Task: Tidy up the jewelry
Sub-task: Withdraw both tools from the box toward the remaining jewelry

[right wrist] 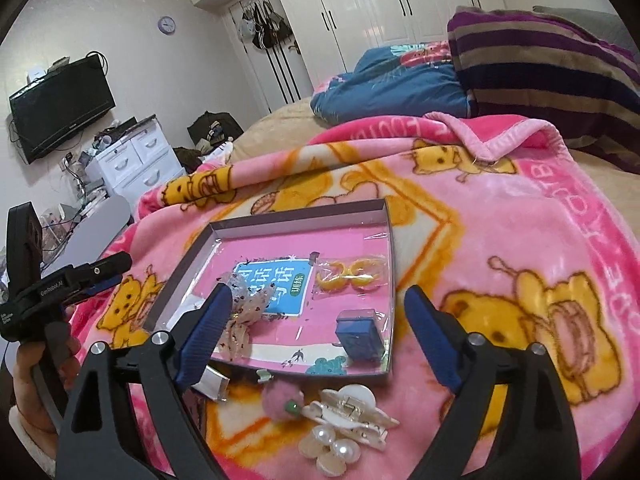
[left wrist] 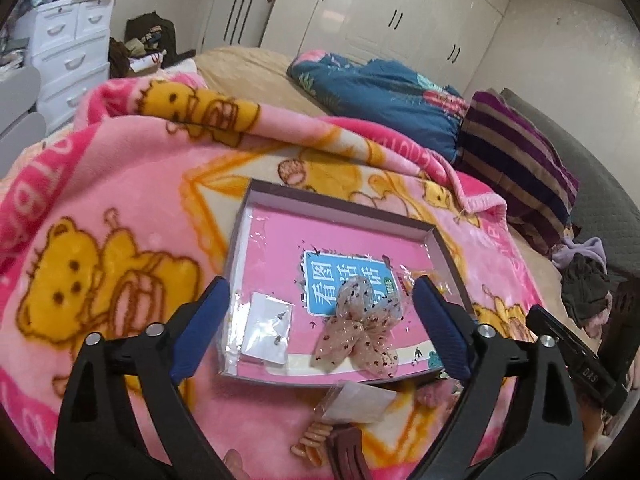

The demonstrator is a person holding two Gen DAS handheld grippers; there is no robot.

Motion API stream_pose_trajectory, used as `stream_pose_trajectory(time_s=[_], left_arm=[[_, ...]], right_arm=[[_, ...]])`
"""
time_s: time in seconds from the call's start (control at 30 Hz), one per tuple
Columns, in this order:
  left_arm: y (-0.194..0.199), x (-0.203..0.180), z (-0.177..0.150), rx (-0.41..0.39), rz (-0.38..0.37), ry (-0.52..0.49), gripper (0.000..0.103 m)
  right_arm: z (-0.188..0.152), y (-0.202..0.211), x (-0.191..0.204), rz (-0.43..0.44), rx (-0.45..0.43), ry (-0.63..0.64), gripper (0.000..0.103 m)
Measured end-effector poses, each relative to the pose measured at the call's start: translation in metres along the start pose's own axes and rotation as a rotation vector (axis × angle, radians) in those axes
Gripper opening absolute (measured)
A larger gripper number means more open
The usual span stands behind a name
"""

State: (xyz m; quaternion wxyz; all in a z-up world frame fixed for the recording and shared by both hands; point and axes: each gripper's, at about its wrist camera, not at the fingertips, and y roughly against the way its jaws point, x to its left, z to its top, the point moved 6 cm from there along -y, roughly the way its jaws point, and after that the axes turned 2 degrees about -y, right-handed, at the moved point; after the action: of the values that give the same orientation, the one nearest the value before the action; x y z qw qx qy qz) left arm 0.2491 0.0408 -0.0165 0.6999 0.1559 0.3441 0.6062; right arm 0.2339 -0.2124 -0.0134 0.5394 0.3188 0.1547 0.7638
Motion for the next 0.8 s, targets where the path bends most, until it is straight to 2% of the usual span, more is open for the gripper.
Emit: stream_pose_trajectory(time_s=[0.3, 0.8], left_arm=[[0.028, -0.005, 0.002, -0.043, 0.005, 0.001, 0.092], [0.058, -0.001, -0.018, -0.040, 0.015, 0.011, 0.092]], right_arm=[[-0.006, 0.023, 0.006, 0.011, -0.014, 0.025, 0.088], [-0.012, 0.048, 0.019, 0.033, -0.034, 0.067, 0.090]])
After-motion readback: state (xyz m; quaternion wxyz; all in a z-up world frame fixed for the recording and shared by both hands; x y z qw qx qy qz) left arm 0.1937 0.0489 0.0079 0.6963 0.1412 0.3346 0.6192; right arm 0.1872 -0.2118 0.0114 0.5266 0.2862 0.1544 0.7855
